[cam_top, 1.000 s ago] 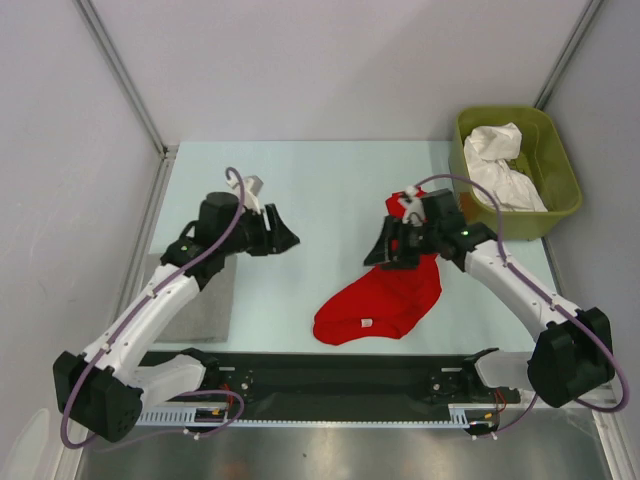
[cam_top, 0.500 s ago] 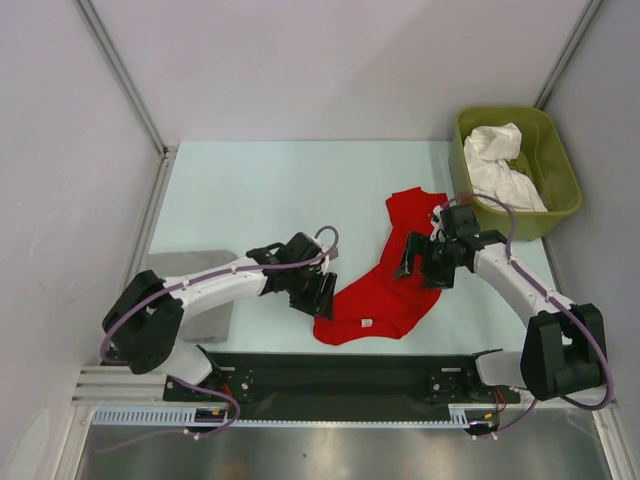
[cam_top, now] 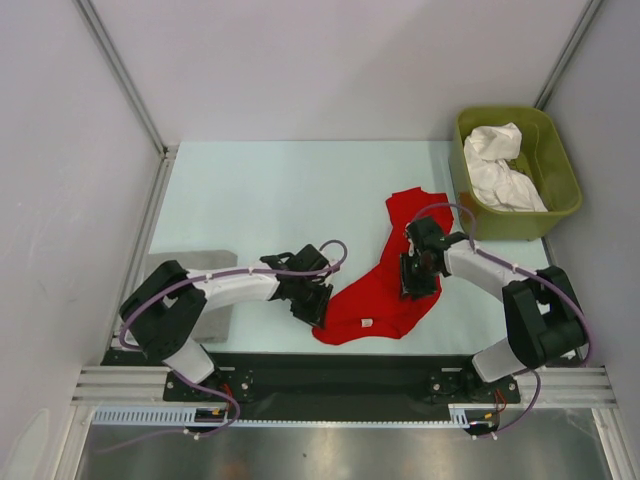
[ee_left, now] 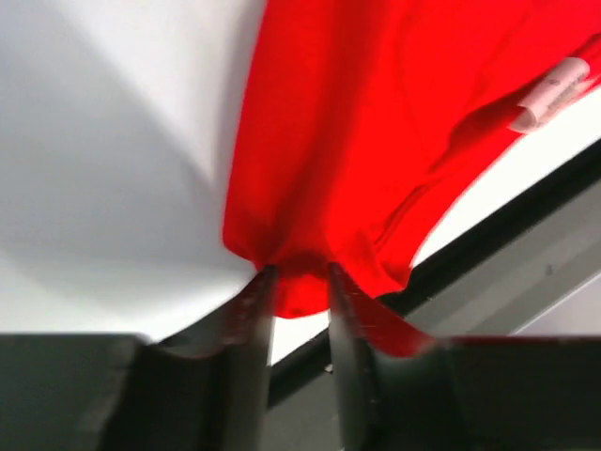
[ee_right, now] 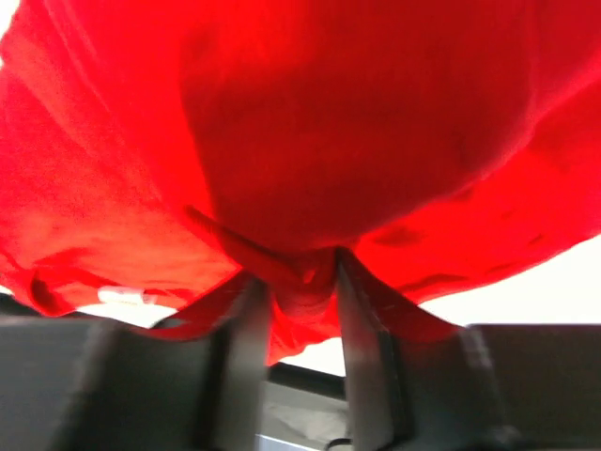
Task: Fold and stack the t-shirts
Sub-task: Flatten the tshirt out
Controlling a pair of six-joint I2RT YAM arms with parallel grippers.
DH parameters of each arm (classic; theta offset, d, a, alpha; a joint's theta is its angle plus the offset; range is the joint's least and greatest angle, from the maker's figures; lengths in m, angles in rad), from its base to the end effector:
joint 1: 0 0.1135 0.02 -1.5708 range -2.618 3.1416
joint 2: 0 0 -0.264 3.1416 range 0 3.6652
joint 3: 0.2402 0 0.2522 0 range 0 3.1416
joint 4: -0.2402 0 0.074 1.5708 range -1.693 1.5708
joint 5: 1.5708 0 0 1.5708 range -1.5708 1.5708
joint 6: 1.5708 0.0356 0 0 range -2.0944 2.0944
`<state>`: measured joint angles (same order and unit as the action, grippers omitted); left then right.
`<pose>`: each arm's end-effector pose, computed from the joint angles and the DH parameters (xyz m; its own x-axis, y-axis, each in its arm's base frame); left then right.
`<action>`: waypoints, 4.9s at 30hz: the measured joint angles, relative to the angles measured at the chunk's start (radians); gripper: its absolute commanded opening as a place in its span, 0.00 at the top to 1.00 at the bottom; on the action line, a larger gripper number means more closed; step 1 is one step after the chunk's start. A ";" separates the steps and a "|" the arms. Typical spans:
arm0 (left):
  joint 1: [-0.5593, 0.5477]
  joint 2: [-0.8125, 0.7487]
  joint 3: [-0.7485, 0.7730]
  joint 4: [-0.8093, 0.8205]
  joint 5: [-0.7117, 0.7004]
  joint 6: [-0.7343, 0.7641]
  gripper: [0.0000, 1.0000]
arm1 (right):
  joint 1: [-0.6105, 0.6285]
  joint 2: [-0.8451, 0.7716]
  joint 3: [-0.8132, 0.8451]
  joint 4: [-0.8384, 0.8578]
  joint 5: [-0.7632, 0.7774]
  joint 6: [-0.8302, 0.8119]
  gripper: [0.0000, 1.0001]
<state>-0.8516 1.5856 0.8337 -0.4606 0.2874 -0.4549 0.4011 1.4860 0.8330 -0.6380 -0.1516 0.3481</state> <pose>0.1780 -0.2186 0.1527 -0.9000 0.3882 -0.1984 0.4359 0.8099 -0.3925 0.2362 0.1060 0.1704 -0.9765 -0.0478 -0.2101 -0.0971 0.9682 0.2306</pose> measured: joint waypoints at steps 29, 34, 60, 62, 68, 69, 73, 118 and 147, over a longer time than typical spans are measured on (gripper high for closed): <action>-0.009 -0.312 0.829 -0.145 -0.364 0.160 0.99 | -0.345 -0.470 0.603 -0.179 -0.248 -0.023 1.00; -0.010 -0.326 1.043 -0.101 -0.163 0.148 1.00 | -0.385 -0.549 0.683 -0.119 -0.289 0.028 1.00; -0.023 -0.351 1.304 -0.219 -0.076 0.084 0.99 | -0.409 -0.618 0.973 0.309 -0.127 0.102 1.00; -0.023 -0.389 1.199 -0.235 -0.199 0.093 1.00 | -0.401 -0.559 0.875 0.402 -0.156 0.126 1.00; 0.134 -0.366 0.938 -0.280 -0.390 0.085 1.00 | -0.288 -0.174 0.742 0.655 -0.187 0.103 1.00; 0.189 -0.339 0.907 -0.282 -0.400 0.082 1.00 | -0.266 -0.088 0.744 0.675 -0.187 0.094 1.00; 0.369 -0.229 0.792 -0.265 -0.415 0.082 1.00 | -0.201 0.204 0.795 0.669 -0.173 0.055 1.00; 0.552 0.073 0.183 -0.102 -0.092 -0.060 0.34 | -0.099 -0.274 -0.116 0.071 -0.041 0.172 0.27; 0.537 -0.292 0.262 -0.151 -0.301 0.034 1.00 | -0.117 -0.346 0.245 -0.185 0.272 0.077 1.00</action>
<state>-0.3141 1.2934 1.0954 -0.6121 -0.0135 -0.4213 0.2844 1.1400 1.0775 -0.8227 0.1207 0.4255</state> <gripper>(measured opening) 0.011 0.028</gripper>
